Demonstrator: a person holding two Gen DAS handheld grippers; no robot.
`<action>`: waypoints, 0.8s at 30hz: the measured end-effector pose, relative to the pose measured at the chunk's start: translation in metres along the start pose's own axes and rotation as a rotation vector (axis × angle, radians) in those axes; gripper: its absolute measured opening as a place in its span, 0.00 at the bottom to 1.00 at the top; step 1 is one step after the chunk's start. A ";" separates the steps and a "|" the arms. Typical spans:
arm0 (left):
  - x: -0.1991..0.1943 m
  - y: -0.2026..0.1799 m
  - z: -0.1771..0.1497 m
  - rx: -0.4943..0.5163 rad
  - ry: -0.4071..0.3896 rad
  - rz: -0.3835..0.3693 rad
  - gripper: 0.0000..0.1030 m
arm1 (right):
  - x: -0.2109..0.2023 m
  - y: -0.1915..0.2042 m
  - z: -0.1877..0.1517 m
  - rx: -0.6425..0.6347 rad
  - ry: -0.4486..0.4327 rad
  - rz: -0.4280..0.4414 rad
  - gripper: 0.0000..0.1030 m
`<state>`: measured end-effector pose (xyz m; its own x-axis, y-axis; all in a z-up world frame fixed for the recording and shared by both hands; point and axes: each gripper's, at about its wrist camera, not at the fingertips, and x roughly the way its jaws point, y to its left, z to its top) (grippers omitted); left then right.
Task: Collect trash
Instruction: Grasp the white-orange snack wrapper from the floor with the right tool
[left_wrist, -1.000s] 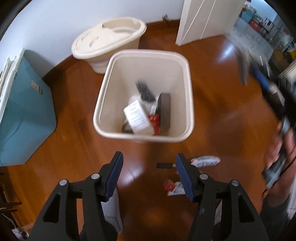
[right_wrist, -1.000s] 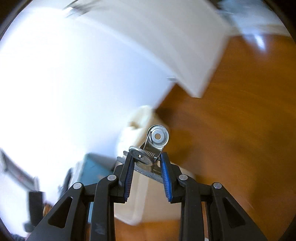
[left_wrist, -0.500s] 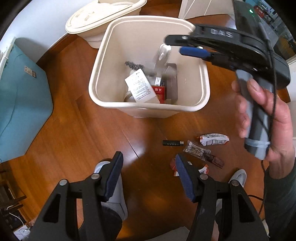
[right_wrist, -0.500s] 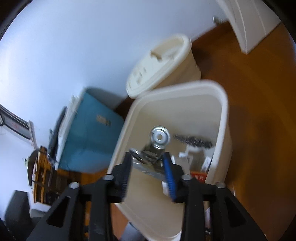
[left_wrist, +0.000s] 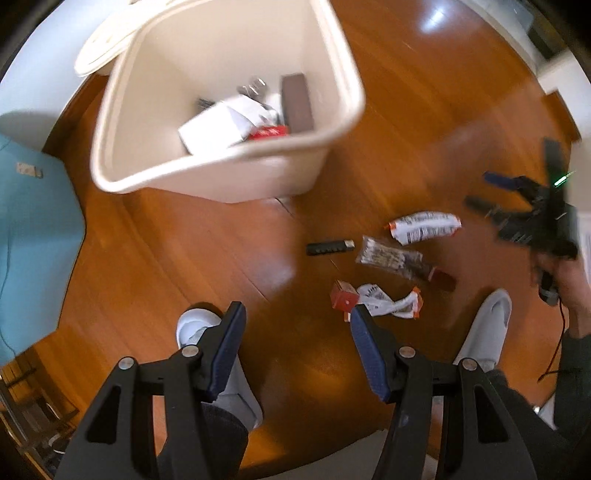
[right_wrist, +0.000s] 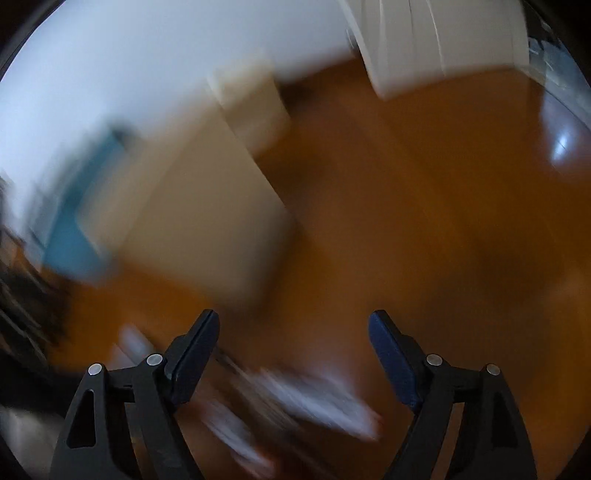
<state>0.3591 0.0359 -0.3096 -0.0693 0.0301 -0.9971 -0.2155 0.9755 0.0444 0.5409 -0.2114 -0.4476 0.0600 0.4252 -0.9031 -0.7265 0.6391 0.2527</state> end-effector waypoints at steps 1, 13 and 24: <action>0.004 -0.006 0.000 0.018 0.011 0.001 0.56 | 0.013 0.003 -0.013 -0.057 0.043 -0.010 0.82; 0.086 -0.053 -0.021 0.140 0.144 0.052 0.57 | 0.120 0.066 -0.064 -0.582 0.296 -0.160 0.69; 0.174 -0.089 -0.018 0.282 0.093 0.052 0.75 | 0.078 0.026 -0.053 -0.282 0.160 -0.080 0.19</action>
<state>0.3489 -0.0492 -0.4860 -0.1650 0.0743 -0.9835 0.0693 0.9956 0.0635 0.4899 -0.1959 -0.5295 0.0324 0.2606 -0.9649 -0.8858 0.4546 0.0930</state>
